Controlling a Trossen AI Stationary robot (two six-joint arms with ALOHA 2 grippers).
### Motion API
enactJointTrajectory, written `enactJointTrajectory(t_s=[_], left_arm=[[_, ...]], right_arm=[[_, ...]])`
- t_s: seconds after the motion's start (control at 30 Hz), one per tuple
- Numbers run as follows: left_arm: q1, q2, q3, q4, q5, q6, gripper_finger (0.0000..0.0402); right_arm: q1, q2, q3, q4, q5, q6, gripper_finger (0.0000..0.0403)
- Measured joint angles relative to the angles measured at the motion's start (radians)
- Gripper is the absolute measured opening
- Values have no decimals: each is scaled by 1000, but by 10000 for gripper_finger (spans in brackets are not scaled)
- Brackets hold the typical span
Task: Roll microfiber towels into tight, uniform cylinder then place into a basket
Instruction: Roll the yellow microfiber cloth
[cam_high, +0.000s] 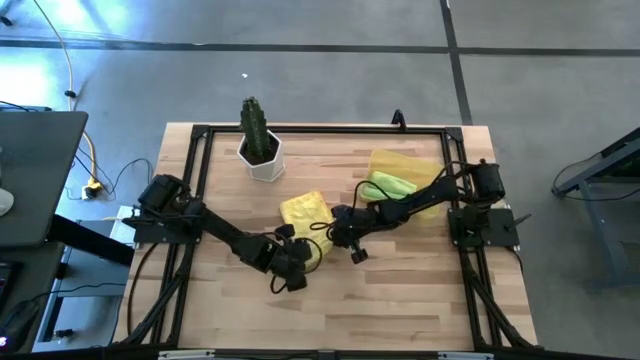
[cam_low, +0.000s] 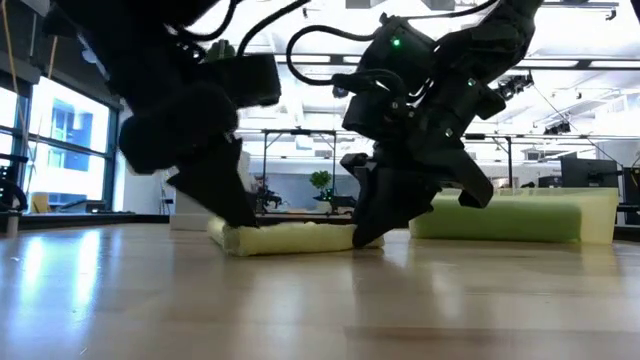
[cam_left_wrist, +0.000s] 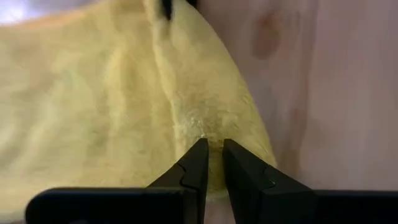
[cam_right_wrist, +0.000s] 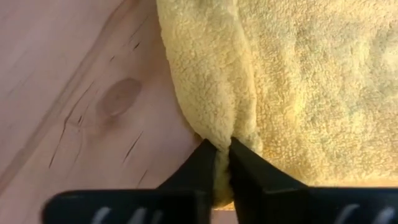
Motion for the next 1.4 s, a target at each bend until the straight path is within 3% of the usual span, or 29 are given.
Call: enactJointTrajectory(t_s=[0.07, 0.2, 0.43, 0.63, 0.8, 1.07, 1.4], left_arm=[[0, -1, 31, -39, -31, 1, 42], [-3, -3, 108, -138, -45, 52, 42], [-3, -5, 199, -164, -64, 146, 42], [-20, 3, 199, -102, -58, 247, 42], [-44, 24, 192, -41, -72, 365, 42], [-45, 110, 160, -30, -295, 372, 42], [20, 135, 160, -120, -245, 212, 42]], right_arm=[[-2, 0, 0, -3, -9, 3, 10], [-20, 1, 0, -8, -67, 66, 8], [-118, 5, -5, -31, -405, 315, 3], [-186, 8, -8, -52, -558, 585, 3], [-213, 7, -7, -68, -567, 681, 3], [-214, 6, -5, -82, -567, 684, 3], [-214, 5, -5, -82, -565, 675, 3]])
